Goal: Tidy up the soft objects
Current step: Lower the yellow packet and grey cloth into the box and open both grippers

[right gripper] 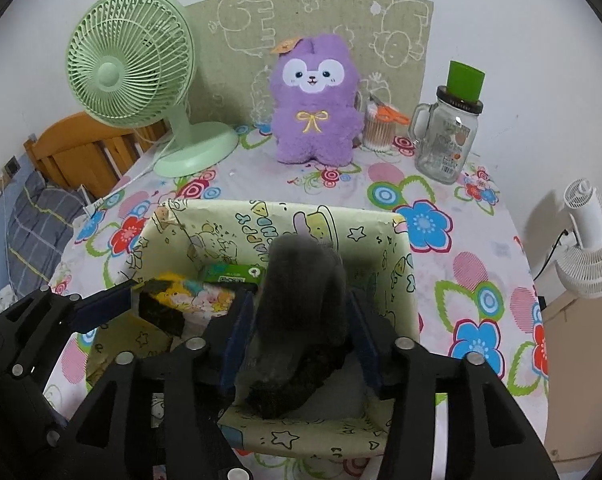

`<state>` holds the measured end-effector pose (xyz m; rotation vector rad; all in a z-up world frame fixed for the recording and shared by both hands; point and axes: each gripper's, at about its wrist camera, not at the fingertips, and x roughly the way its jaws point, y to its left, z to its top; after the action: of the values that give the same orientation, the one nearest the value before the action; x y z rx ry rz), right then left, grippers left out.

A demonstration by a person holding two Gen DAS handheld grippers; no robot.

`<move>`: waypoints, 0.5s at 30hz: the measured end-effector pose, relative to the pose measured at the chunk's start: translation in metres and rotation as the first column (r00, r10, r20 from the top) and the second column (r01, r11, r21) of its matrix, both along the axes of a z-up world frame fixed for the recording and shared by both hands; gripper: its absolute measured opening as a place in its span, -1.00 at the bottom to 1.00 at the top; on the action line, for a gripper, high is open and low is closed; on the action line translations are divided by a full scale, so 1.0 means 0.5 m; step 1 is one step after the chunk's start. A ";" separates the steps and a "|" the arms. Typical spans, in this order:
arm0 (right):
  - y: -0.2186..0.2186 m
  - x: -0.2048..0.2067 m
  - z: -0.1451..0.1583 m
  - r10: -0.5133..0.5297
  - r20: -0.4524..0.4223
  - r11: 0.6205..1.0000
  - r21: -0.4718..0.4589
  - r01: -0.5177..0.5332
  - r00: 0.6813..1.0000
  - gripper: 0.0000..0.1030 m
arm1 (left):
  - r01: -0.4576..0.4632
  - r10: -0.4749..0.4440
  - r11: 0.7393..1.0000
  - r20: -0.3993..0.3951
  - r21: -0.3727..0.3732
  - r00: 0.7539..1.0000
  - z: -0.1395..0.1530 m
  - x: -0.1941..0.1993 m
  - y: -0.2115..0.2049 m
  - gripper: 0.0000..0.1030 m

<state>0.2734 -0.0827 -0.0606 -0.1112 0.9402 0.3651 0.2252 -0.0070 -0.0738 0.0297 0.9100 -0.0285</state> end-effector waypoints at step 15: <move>-0.049 -0.018 0.013 -0.064 0.036 0.997 -0.033 0.065 0.997 0.49 | 0.033 -0.033 0.999 0.001 0.010 0.999 -0.002 0.001 -0.026 0.71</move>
<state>0.2646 -0.1073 -0.0543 -0.1182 0.9137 0.2868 0.2257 -0.0200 -0.0750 0.0537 0.9085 -0.0544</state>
